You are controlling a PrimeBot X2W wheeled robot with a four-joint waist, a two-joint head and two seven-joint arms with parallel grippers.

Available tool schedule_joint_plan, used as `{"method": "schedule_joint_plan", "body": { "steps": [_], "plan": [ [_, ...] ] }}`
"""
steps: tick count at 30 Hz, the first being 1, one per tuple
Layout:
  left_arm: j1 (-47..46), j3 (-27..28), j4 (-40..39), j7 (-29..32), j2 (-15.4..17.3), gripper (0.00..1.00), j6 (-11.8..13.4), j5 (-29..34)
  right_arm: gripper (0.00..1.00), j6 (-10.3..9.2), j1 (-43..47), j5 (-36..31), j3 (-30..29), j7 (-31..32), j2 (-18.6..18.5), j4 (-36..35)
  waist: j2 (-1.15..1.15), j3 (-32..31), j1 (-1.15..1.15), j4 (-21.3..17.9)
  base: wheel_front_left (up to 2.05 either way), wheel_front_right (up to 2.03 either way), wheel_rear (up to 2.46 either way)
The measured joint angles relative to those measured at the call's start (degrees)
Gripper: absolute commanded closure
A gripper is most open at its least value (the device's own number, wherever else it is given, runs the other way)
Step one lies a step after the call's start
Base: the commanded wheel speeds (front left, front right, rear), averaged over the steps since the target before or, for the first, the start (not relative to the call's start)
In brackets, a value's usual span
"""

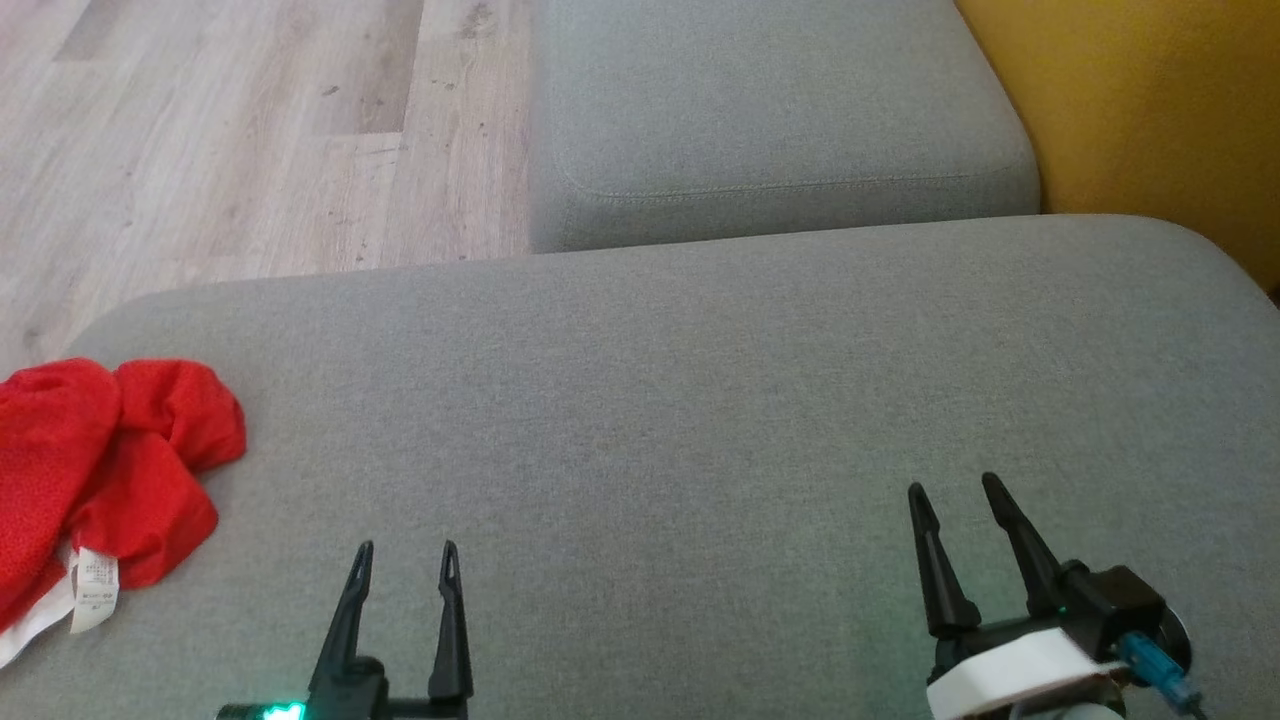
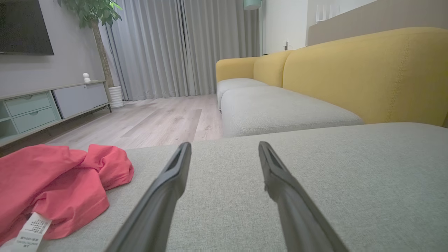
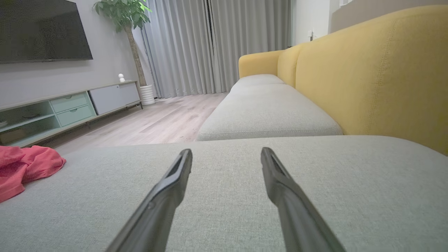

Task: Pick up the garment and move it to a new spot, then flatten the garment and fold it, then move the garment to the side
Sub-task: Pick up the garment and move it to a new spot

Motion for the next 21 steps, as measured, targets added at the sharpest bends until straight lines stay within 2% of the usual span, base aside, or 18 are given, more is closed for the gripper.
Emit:
{"method": "schedule_joint_plan", "body": {
  "steps": [13, 21],
  "plan": [
    [-0.03, 0.33, 1.41, 0.00, 0.00, 0.00, -0.35, -2.91, 0.00, 0.00, 0.20, 0.81, -0.49, 0.00, 0.00, 1.26, 0.00, 0.26, 0.00, 0.58, 0.00, 0.00, 0.00],
    [-0.25, 0.16, 1.45, 0.00, 0.01, 0.00, 0.04, -2.96, 0.00, 0.00, 1.91, 0.79, -1.67, 0.00, -0.01, 1.43, 0.00, 0.45, 0.00, 5.45, 0.00, 0.00, 0.00]
  ]
}}
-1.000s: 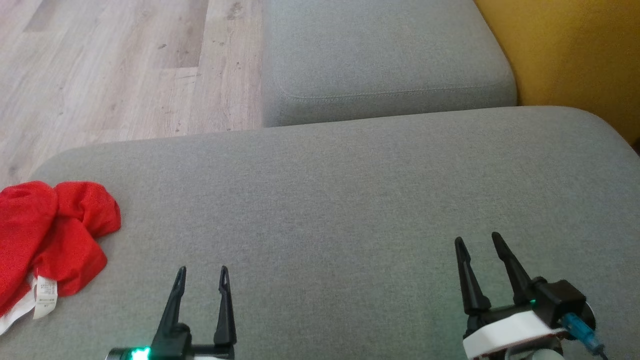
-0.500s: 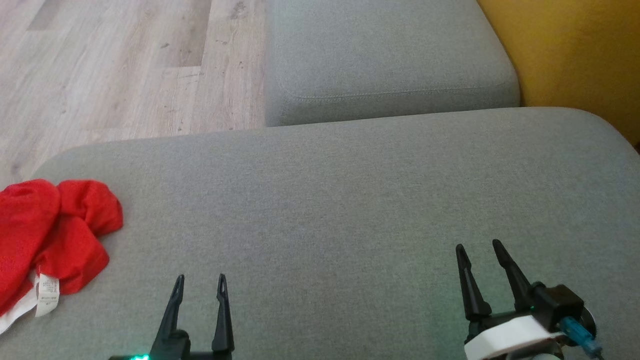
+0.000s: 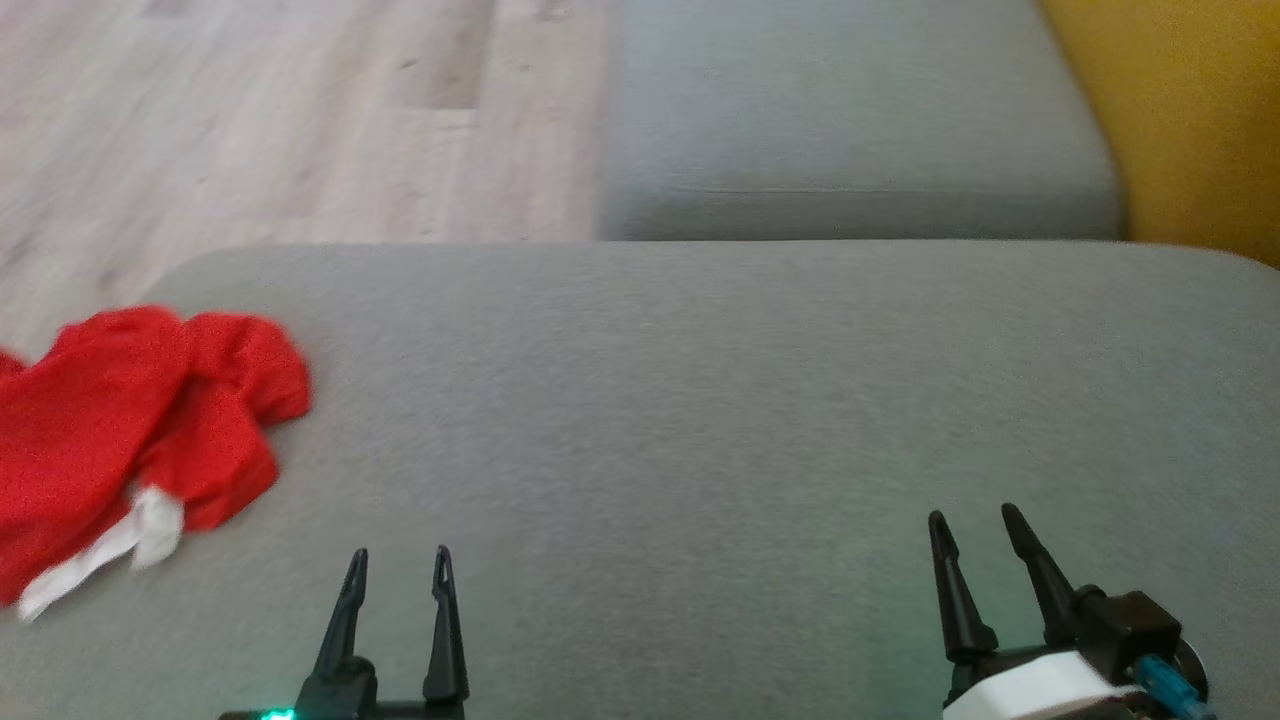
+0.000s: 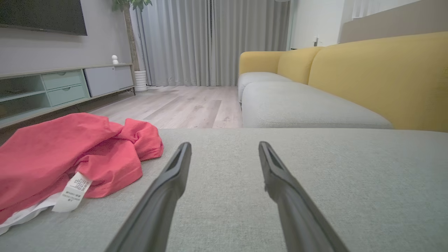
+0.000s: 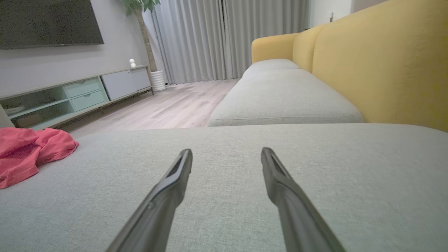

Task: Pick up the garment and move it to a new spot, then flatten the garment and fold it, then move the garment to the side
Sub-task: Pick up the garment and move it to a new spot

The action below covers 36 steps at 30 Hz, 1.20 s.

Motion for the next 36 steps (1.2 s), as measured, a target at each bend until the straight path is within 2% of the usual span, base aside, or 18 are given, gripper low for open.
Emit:
{"method": "schedule_joint_plan", "body": {
  "steps": [13, 17, 28, 36],
  "plan": [
    [-0.55, 2.44, -1.02, 0.00, 0.03, 0.00, 0.09, 0.10, 0.00, 0.00, 0.15, 0.00, -0.13, 0.00, 0.02, -0.87, 0.00, 1.56, 0.00, 16.35, 0.00, 0.00, 0.00],
    [-0.30, 4.57, -2.91, 0.00, 0.12, 0.00, 1.20, -0.78, 0.00, 0.00, -0.44, -0.60, 1.55, 0.00, 0.02, -0.88, 0.00, 2.71, -0.01, 20.43, 0.00, 0.00, 0.00],
    [-0.11, 5.87, -6.62, 0.00, 0.08, 0.00, 1.60, -1.19, 0.00, 0.00, -3.71, -2.44, 2.99, 0.00, 0.01, -0.20, 0.00, 7.03, 0.00, 24.07, 0.00, 0.00, 0.00],
    [-6.01, 8.79, -13.86, -0.02, 0.24, 0.00, 1.02, 3.04, 0.00, 0.00, -3.53, -7.44, 0.21, 0.00, 0.01, -1.77, 0.00, 10.71, 0.00, 24.89, 0.00, 0.00, 0.00]
  ]
}}
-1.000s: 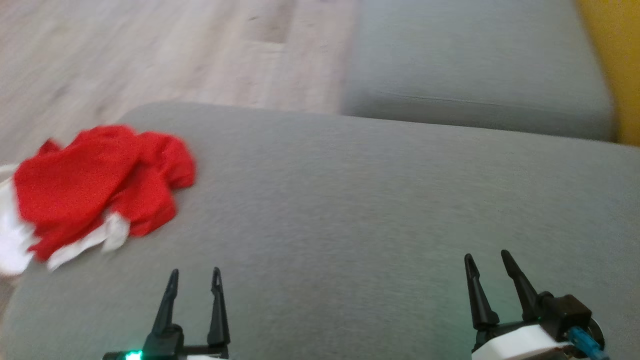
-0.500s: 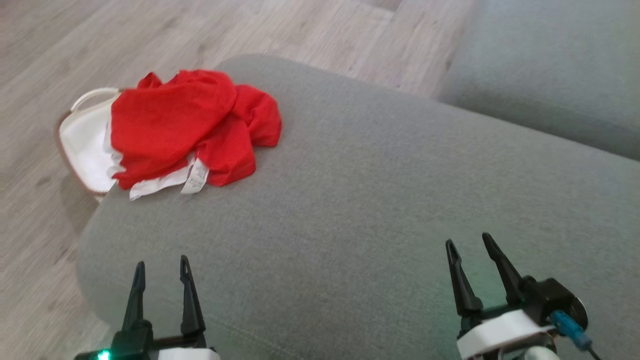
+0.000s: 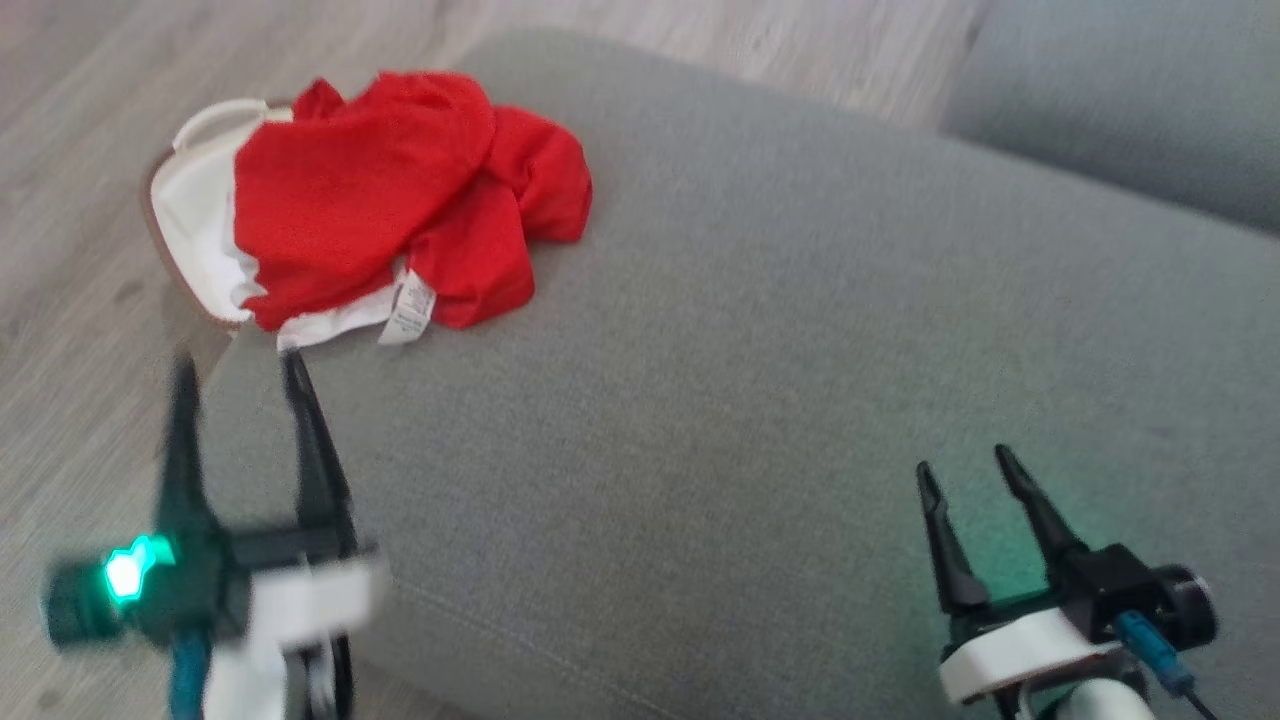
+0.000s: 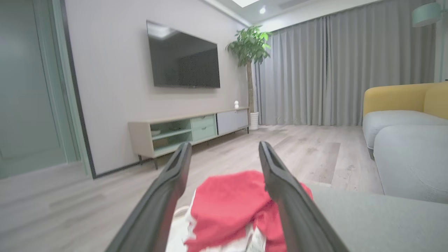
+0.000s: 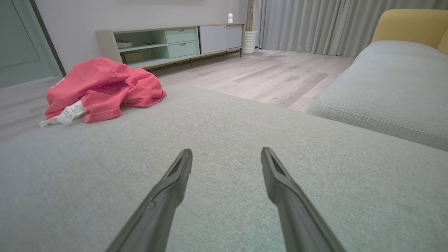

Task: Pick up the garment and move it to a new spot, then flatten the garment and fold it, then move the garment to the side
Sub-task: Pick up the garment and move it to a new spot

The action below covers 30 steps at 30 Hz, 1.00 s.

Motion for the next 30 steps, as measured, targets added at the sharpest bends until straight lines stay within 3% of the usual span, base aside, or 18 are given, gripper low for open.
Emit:
{"method": "schedule_joint_plan", "body": {
  "steps": [4, 7, 12, 17, 26, 30],
  "plan": [
    [-10.39, 0.79, 0.08, -0.20, 1.94, 0.00, -0.52, 2.12, 0.00, 0.00, -0.04, -4.23, -2.19, 0.00, -0.76, -1.86, 0.00, 4.38, 0.01, 0.26, 0.00, 0.00, 0.00],
    [-19.96, 0.77, 6.13, -0.31, 3.20, 0.00, -1.45, 2.79, 0.00, 0.00, -0.47, -5.45, -3.10, -0.01, -3.28, -3.90, 0.00, 8.10, 0.02, 0.47, 0.00, 0.00, 0.00],
    [-37.11, 1.14, 25.53, 1.29, 3.43, 0.00, -4.87, 0.25, 0.00, 0.00, -2.20, -6.38, -4.77, -0.16, -8.12, -7.22, 0.00, 14.35, 0.03, 0.70, 0.00, 0.00, 0.00],
    [-55.67, 4.19, 46.69, 10.51, 3.33, 0.00, -8.34, -5.53, 0.00, 0.00, -3.38, -6.69, -5.13, -0.48, -10.73, -11.02, 0.00, 20.39, 0.02, -0.16, 0.00, 0.00, 0.00],
    [-62.96, 6.11, 67.47, 18.47, 7.37, 0.00, -11.52, -8.25, 0.00, 0.00, -6.15, -6.69, -4.11, -0.96, -11.40, -14.79, 0.00, 24.69, 0.00, -6.10, 0.00, 0.00, 0.00],
    [-64.78, 5.97, 71.70, 18.98, 7.80, 0.00, -10.96, -8.23, 0.00, 0.00, -6.85, -6.68, -4.54, -1.20, -11.80, -16.75, 0.00, 26.73, 0.00, -8.14, 0.00, 0.00, 0.00]
  ]
}}
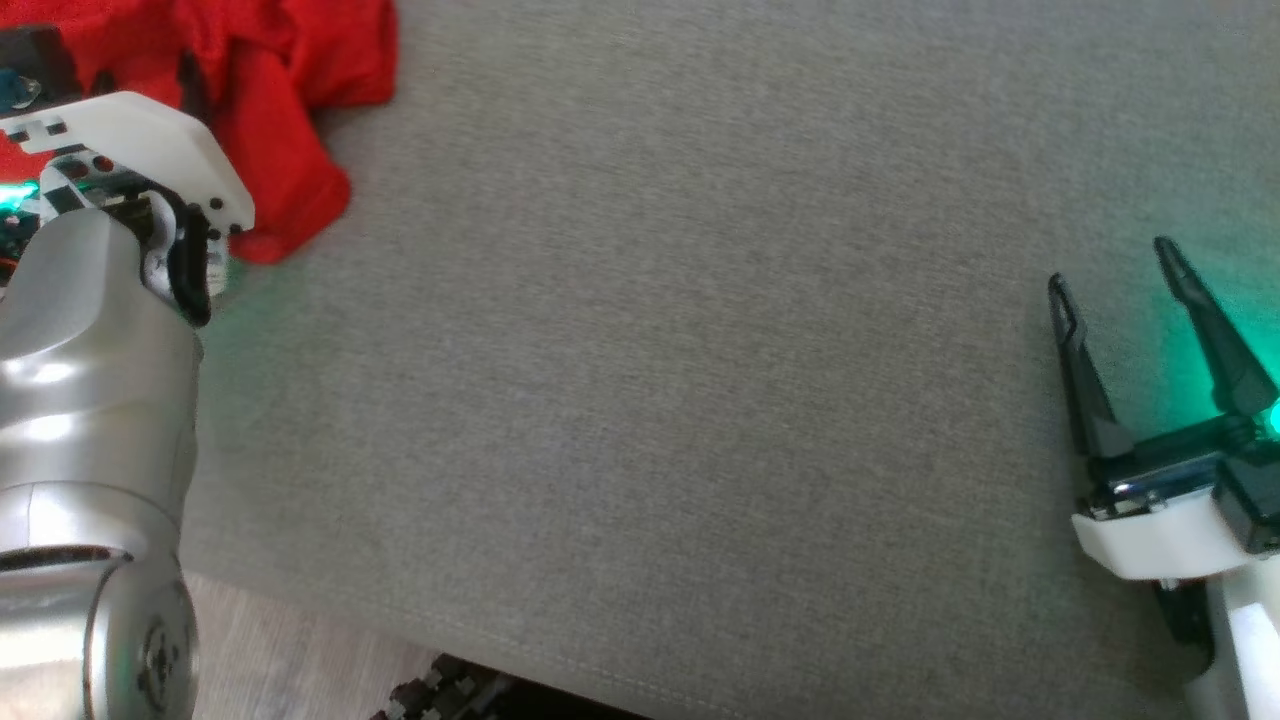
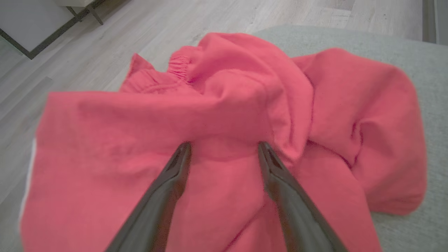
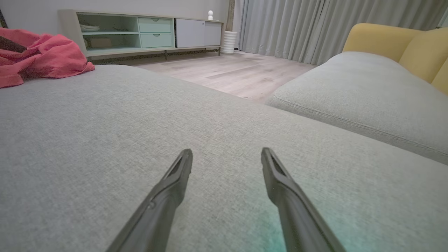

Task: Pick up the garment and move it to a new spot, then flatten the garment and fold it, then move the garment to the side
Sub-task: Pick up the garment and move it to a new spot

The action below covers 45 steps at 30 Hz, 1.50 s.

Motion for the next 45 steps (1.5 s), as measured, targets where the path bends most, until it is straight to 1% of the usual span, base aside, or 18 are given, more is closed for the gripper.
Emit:
{"method": "schedule_joint_plan", "body": {
  "steps": [2, 3, 4, 7, 10, 11, 14, 15, 18, 21, 24, 29, 32, 34, 37, 40, 45],
  "plan": [
    [-0.74, -0.12, 1.29, 0.01, -0.04, 0.00, 0.00, 0.00, 0.00, 0.00, -0.03, 0.00, -0.32, -0.23, -0.32, -0.96, 0.00, 0.93, 0.00, -0.69, 0.00, 0.00, 0.00],
    [-1.00, -0.19, 1.75, -0.03, -0.02, 0.51, -0.02, 0.01, 0.00, 0.00, -0.03, 0.00, -0.58, -0.23, -0.42, -1.46, 0.00, 1.44, 0.00, -0.94, 0.00, 0.00, 0.00],
    [-1.22, -0.30, 2.07, -0.18, 0.02, 1.00, -0.02, 0.01, 0.00, 0.00, -0.04, 0.00, -0.76, -0.25, -0.44, -2.00, 0.00, 1.94, 0.00, -1.12, 0.00, 0.00, 0.00],
    [-1.57, -1.75, 2.55, -2.55, 0.20, 1.00, -0.04, 0.91, 0.00, 0.00, -0.17, 0.00, -0.89, -0.35, -0.44, -2.94, 0.00, 3.05, 0.00, -1.50, 0.00, 0.00, 0.00],
    [-1.59, -3.61, 2.37, -7.05, 0.70, 1.00, 0.58, 2.74, 0.00, 0.00, -0.59, 0.00, -0.77, -0.46, -0.19, -2.26, 0.00, 2.48, 0.00, -1.74, 0.00, 0.00, 0.00],
    [-1.64, -4.13, 2.14, -8.86, 1.32, 1.00, 1.01, 3.42, 0.00, 0.00, -0.97, 0.01, -0.65, -0.46, 0.09, -1.47, 0.00, 1.98, 0.00, -1.85, 0.00, 0.00, 0.00],
    [-2.50, -5.39, 1.77, -12.73, 4.13, 1.00, 0.97, 4.66, 0.00, 0.00, -2.07, 0.11, -0.36, -0.31, 1.14, 1.14, 0.00, 0.00, 0.01, -2.41, 0.00, 0.00, 0.00],
    [-2.50, -5.39, 1.77, -12.73, 4.13, 1.00, 0.97, 4.66, 0.00, 0.00, -2.07, 0.11, -0.36, -0.31, 1.14, 1.14, 0.00, 0.00, 0.01, -2.41, 0.00, 0.00, 0.00],
    [-3.87, -6.92, 1.02, -15.22, 6.64, 1.00, 1.04, 6.38, 0.00, 0.00, -2.10, 0.52, 0.31, 0.12, 2.59, 3.97, 0.00, -2.65, 0.01, -3.12, 0.00, 0.00, 0.00],
    [-5.20, -8.44, -0.49, -16.52, 8.27, 1.00, 0.86, 7.68, 0.00, 0.00, -1.32, 0.99, 1.07, 0.38, 4.47, 6.12, 0.00, -5.72, 0.00, -3.88, 0.00, 0.00, 0.00],
    [-6.71, -10.46, -2.56, -17.07, 9.48, 1.00, -0.99, 9.14, 0.00, 0.00, -0.44, 1.55, 1.98, 0.38, 6.50, 7.55, 0.00, -9.18, -0.01, -4.81, 0.00, 0.00, 0.00],
    [-8.71, -14.61, -7.30, -17.08, 10.15, 1.00, -3.65, 11.63, 0.00, 0.00, 0.23, 2.60, 3.90, 0.38, 9.51, 8.95, 0.00, -15.41, -0.02, -7.30, 0.00, 0.00, 0.00],
    [-9.16, -16.49, -10.89, -15.64, 10.05, 1.00, -4.95, 11.74, 0.00, 0.00, 0.99, 3.59, 4.69, 0.38, 10.50, 9.26, 0.00, -18.76, -0.02, -9.85, 0.00, 0.00, 0.00],
    [-9.13, -18.20, -13.57, -13.95, 10.00, 1.00, -5.65, 11.34, 0.00, 0.00, 1.68, 4.19, 5.24, 0.38, 10.85, 9.43, 0.00, -20.50, -0.02, -12.29, 0.00, 0.00, 0.00],
    [-8.15, -21.95, -18.44, -11.49, 8.94, 1.00, -6.11, 9.46, 0.00, 0.00, 2.53, 5.92, 5.89, 0.40, 10.92, 9.65, 0.00, -22.69, -0.02, -16.46, 0.00, 0.00, 0.00],
    [-5.00, -26.57, -24.95, -9.15, 7.78, 1.00, -6.11, 4.56, 0.00, 0.00, 2.98, 7.56, 6.78, 0.40, 10.96, 9.51, 0.00, -24.48, -0.02, -21.03, 0.00, 0.00, 0.00],
    [2.40, -32.39, -35.42, -5.44, 6.98, 1.00, -6.11, -2.85, 0.00, 0.00, 3.66, 9.55, 7.70, 0.40, 11.03, 9.29, 0.00, -26.50, -0.01, -28.79, 0.00, 0.00, 0.00]
  ]
}}
